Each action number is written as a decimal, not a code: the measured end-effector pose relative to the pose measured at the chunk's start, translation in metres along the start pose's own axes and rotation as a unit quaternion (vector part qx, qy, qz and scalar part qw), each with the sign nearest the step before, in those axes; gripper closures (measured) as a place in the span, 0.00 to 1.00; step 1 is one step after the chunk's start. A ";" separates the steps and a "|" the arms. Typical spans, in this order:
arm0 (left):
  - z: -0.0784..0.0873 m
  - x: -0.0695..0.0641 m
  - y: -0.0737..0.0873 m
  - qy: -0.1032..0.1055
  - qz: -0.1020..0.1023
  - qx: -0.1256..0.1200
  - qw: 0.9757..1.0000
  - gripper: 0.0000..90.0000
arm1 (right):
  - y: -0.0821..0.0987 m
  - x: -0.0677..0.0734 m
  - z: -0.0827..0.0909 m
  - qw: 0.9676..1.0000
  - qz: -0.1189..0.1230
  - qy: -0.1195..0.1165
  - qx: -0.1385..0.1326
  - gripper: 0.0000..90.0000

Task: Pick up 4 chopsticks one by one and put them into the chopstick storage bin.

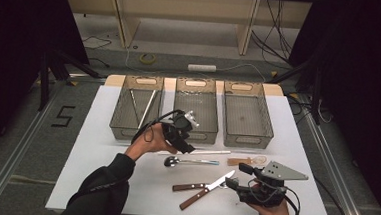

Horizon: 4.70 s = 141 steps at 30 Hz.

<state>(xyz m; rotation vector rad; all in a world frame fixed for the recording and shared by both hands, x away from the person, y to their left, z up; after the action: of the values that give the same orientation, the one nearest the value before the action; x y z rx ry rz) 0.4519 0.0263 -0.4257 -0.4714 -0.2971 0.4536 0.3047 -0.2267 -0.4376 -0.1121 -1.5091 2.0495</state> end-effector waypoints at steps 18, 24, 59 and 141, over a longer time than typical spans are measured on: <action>-0.038 -0.001 0.004 0.018 -0.011 0.062 0.998 0.73 | 0.000 0.000 0.000 1.000 0.000 -0.002 0.000 0.33; -0.046 -0.001 0.007 0.015 -0.010 0.070 0.997 0.78 | 0.000 0.000 0.000 1.000 0.001 -0.001 0.001 0.33; -0.056 -0.003 0.011 0.007 -0.078 0.086 0.993 0.93 | 0.001 0.000 0.000 1.000 0.000 -0.002 0.002 0.33; 0.105 0.124 0.084 -0.126 0.182 -0.095 0.971 0.94 | 0.001 -0.001 -0.002 1.000 -0.003 0.001 0.005 0.33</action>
<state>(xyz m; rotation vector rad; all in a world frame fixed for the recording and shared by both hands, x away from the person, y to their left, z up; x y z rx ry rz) 0.4895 0.1916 -0.3566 -0.6610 -0.5059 0.8513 0.3055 -0.2260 -0.4394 -0.1061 -1.4971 2.0508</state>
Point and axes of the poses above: each handheld gripper's, and its own axes: z roughly backward along the jaws, y roughly out of its underside, x roughly to its left, the point moved 2 cm from there along -z, roughly forward along the jaws, and after that the axes turned 12 degrees about -y, right-handed, at the moved point
